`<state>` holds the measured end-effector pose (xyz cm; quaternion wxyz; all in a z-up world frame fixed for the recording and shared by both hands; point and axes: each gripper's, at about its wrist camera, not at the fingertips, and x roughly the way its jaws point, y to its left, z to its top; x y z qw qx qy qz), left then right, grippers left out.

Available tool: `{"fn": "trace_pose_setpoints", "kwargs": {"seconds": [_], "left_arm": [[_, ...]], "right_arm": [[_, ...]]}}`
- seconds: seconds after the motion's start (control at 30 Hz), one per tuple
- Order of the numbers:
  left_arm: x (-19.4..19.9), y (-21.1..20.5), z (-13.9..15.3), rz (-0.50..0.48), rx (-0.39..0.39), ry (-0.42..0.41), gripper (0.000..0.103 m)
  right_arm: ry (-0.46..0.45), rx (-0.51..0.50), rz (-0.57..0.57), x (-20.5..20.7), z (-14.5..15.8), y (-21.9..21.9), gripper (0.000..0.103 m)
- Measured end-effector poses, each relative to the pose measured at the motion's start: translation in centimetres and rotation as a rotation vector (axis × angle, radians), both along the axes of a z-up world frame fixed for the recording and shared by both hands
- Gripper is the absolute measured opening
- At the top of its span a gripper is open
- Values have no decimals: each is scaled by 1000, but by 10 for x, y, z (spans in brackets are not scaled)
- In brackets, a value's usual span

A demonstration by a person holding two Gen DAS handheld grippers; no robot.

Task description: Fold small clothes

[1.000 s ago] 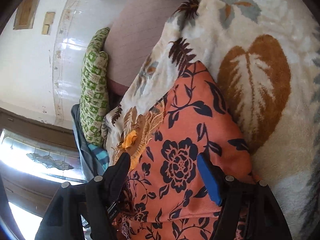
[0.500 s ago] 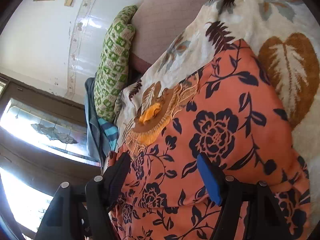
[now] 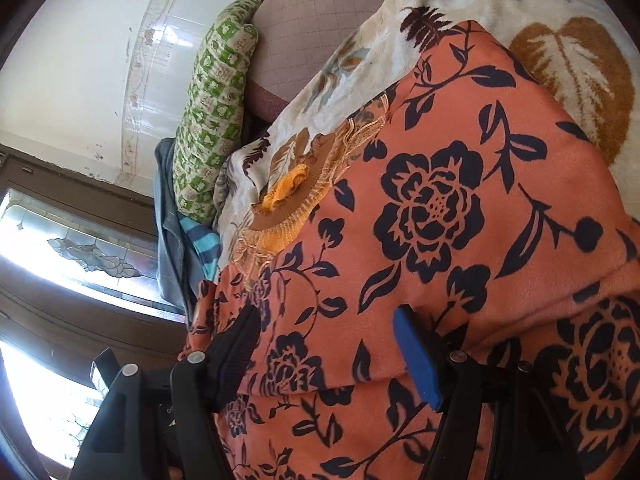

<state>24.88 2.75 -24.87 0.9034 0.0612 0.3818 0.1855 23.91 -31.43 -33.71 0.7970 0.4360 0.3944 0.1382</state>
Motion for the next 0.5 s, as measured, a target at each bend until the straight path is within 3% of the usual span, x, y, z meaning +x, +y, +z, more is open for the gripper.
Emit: {"fn": "trace_pose_setpoints", "kwargs": {"seconds": [0.13,0.27,0.5], "left_arm": [[-4,39,14,109,-27,-67,103],[-7,82,21,206,-46,-97,103],[-9,139,21,307,-41,-100,103]], "right_arm": [[0,-46,68,-1,20,35,72],[3,-13,128,12,34,76,72],[35,-53,253,37,30,160,72]]}}
